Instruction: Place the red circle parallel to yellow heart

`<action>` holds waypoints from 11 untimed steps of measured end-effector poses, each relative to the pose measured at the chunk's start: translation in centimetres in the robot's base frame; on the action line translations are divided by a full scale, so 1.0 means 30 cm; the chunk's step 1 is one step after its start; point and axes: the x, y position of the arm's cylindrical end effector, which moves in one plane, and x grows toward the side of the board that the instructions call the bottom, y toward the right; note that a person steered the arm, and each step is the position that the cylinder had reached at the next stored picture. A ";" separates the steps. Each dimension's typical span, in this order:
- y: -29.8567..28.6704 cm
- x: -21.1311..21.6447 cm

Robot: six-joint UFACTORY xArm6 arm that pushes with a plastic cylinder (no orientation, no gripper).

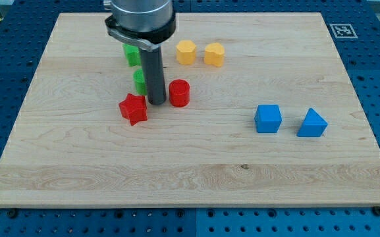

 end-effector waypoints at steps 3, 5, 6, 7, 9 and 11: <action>0.250 0.015; 0.344 -0.023; 0.255 -0.055; 0.247 -0.077; 0.389 -0.083; 0.475 -0.167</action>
